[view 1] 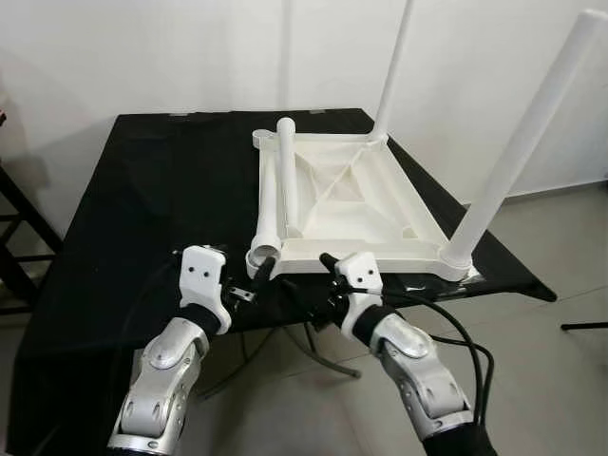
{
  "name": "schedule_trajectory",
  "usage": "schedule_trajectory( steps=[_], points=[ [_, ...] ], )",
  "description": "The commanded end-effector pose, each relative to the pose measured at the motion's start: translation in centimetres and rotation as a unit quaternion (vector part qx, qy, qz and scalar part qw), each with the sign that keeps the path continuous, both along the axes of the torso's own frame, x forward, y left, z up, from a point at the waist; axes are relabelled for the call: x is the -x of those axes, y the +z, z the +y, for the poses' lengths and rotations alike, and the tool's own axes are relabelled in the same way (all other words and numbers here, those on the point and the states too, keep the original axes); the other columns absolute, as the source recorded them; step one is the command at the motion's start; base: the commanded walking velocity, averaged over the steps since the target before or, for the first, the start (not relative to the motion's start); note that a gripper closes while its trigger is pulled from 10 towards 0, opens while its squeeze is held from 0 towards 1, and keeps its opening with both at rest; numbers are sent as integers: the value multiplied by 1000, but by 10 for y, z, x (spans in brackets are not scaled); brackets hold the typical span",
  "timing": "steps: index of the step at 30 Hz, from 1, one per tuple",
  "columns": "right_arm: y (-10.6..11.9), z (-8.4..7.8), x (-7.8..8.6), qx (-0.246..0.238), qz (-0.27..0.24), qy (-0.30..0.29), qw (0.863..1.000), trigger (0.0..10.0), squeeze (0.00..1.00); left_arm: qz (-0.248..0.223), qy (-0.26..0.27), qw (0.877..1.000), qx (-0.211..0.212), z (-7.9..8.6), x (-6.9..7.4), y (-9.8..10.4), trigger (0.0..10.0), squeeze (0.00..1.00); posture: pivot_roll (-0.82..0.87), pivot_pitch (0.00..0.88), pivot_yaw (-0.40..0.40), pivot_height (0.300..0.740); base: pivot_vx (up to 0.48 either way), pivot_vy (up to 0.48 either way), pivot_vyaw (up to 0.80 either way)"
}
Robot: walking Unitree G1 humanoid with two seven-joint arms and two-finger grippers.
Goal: Building children table
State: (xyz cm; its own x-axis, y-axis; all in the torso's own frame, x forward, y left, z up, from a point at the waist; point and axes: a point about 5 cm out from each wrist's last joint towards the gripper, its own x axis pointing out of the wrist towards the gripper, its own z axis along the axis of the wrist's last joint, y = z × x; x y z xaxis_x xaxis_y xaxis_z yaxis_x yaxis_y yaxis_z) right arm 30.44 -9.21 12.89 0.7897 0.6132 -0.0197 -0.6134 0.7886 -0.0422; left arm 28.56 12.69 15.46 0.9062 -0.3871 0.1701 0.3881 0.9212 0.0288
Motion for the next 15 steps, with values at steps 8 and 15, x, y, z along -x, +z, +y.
schedule_trajectory(
  steps=[8, 15],
  points=[
    [11, -10, 6, -35, -23, 22, 999, 10000, 0, -58, -57, 996, -25, 6, 1, 31, 10000, 0, -95, 0, 23, 740, 144, 0, -500],
    [22, -14, 6, -39, -39, 37, 998, 10000, 0, -83, -71, 991, -78, 13, 0, 46, 10000, 0, -94, 0, 34, 740, 306, 0, -229]
  ],
)
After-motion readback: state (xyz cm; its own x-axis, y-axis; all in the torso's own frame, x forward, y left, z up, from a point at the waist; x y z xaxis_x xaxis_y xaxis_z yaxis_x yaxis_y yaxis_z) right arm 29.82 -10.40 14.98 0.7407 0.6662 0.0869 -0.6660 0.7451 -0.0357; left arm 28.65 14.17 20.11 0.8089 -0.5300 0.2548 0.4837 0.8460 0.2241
